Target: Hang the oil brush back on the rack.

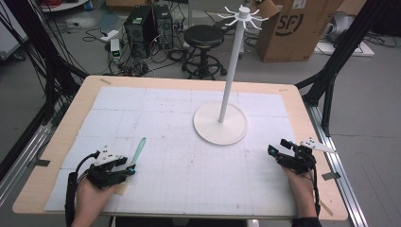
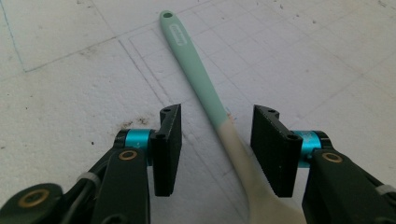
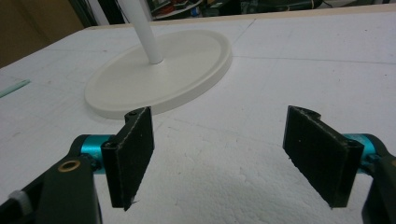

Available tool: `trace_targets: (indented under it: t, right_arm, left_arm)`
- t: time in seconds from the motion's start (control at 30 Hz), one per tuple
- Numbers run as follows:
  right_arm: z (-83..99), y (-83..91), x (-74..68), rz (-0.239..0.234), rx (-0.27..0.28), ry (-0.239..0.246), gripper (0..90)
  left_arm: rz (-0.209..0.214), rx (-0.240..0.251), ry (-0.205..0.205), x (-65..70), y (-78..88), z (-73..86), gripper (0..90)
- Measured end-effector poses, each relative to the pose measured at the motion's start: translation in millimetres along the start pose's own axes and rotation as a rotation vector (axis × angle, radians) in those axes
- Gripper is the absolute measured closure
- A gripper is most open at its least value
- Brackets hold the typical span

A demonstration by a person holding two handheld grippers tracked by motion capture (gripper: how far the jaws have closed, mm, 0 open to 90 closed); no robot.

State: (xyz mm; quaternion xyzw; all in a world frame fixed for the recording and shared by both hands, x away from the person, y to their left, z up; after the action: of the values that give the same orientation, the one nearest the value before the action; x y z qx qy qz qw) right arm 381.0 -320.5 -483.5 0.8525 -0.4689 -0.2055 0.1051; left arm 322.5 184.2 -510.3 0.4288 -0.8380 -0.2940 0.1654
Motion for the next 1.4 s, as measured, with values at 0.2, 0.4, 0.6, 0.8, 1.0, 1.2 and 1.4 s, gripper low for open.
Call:
trace_targets:
  t: [0.2, 0.4, 0.6, 0.8, 1.0, 1.2, 1.4]
  right_arm:
    - [-0.2, -0.2, -0.1, 0.0, 0.002, 0.001, 24.0]
    - [-0.1, -0.1, -0.1, -0.001, 0.001, 0.002, 24.0]
    - [-0.1, 0.0, 0.0, 0.0, 0.001, 0.001, 24.0]
    - [-0.1, 0.1, 0.0, -0.001, 0.001, 0.0, 24.0]
    - [0.0, 0.2, -0.1, -0.001, 0.0, -0.002, 24.0]
    - [0.0, 0.1, 0.0, -0.001, 0.0, -0.001, 24.0]
    - [-0.1, 0.1, -0.1, -0.001, 0.0, -0.002, 24.0]
  left_arm:
    - [0.008, -0.003, 0.002, 3.4, -0.7, -0.5, 63.7]
    - [0.013, -0.005, 0.035, 1.5, -1.3, -1.1, 77.1]
    - [-0.02, -0.015, 0.025, 2.6, -1.3, -1.2, 78.0]
    - [-0.028, -0.006, 0.015, 3.4, -1.0, -1.5, 79.4]
    - [0.019, 0.011, 0.028, 2.7, -0.9, -1.5, 82.0]
    - [0.064, 0.026, 0.027, 4.0, -2.1, -5.9, 82.1]
    - [0.112, 0.084, 0.034, 7.6, 1.1, -20.9, 82.1]
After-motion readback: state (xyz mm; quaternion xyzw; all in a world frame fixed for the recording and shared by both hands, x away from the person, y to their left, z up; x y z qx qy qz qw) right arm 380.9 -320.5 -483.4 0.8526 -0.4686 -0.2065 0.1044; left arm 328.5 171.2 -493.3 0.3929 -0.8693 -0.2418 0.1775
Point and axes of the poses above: each handheld gripper's, and its own axes: y roughly backward along the jaws, z roughly out of its underside, x roughly to its right, the point moved 10 cm from there along -y, roughly forward along the jaws, and after that the axes turned 1 degree about -x, right-handed, at the moved point
